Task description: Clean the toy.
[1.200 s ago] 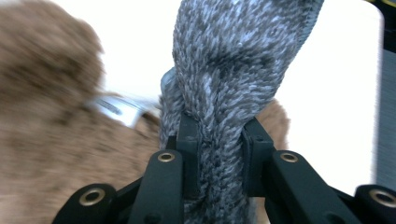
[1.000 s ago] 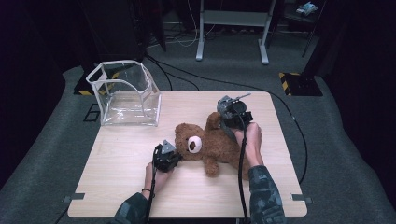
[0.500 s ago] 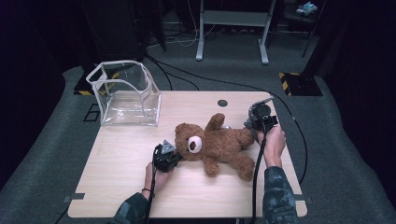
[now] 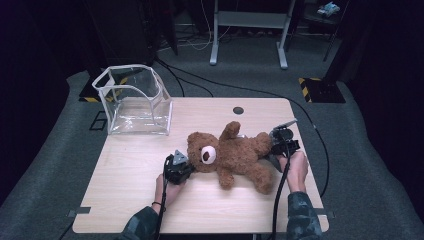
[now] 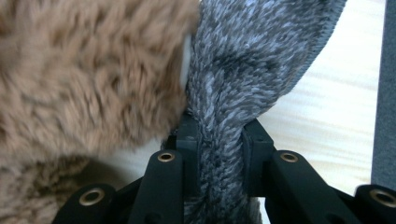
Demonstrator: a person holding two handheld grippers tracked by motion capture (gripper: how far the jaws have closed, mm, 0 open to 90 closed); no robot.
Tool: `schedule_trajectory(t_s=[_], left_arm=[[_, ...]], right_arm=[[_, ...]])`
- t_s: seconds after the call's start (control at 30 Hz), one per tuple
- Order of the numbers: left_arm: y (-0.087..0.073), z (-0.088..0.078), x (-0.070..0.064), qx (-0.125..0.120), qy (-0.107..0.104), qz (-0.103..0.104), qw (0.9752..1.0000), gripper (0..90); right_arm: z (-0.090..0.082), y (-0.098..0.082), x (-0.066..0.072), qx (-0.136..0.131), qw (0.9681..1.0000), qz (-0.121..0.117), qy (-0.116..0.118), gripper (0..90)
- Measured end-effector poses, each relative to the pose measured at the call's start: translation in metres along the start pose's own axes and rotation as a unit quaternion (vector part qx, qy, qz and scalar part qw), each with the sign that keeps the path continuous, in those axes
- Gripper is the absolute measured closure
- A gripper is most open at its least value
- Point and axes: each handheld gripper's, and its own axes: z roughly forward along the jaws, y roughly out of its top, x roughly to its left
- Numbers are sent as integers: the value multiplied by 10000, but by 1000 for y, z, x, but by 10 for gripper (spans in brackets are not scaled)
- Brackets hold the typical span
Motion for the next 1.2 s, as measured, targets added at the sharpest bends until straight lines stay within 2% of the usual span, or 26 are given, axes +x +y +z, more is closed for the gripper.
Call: schedule_trajectory(t_s=[0.07,0.17,0.2,0.23,0.27,0.33,0.47,0.5,0.53,0.67,0.77,0.9,1.0,1.03,1.07,1.13,1.17,1.2], left_arm=[[0,0,0,2,2,4,10000,878],[0,0,0,-6,9,16,10000,878],[0,0,0,9,15,13,10000,878],[0,0,0,4,18,26,10000,878],[0,0,0,4,18,19,10000,878],[0,0,0,4,17,21,10000,878],[0,0,0,4,28,33,10000,878],[0,0,0,4,32,37,10000,878],[0,0,-1,1,32,33,10000,878],[0,0,-1,0,44,45,10000,878],[0,0,-1,-2,49,53,10000,878],[0,0,-1,-2,52,60,10000,878],[0,0,-1,-1,52,60,10000,878],[0,0,-1,1,51,66,10000,878],[0,0,-1,-3,47,47,10000,878],[0,0,-1,-1,59,66,10000,878],[0,0,-1,-10,56,72,10000,878],[0,0,-1,-13,53,57,10000,878]], right_arm=[[3,-3,-1,97,9999,-9,-65,738],[4,-8,-5,-7,9986,219,473,738],[2,-10,-6,-128,9969,324,710,739],[-1,-10,-6,-181,9945,536,880,739],[-4,-10,-9,-416,9923,545,1034,740],[-11,-9,-11,-630,9881,658,1242,740],[-32,-8,-14,-1159,9790,822,1460,741],[-37,-8,-14,-1240,9780,840,1453,742],[-45,-7,-16,-1447,9751,766,1499,742],[-60,-5,-13,-1719,9683,765,1642,741],[-60,-5,-5,-1656,9677,740,1750,742],[-41,-9,6,-1446,9693,716,1854,743],[-24,-14,14,-1132,9732,707,1871,743],[-16,-16,17,-1003,9759,635,1829,742],[-12,-17,18,-938,9764,662,1827,743],[-12,-19,15,-1014,9744,709,1876,742],[-16,-17,11,-1122,9721,775,1908,743],[-19,-16,10,-1183,9714,810,1891,743]])
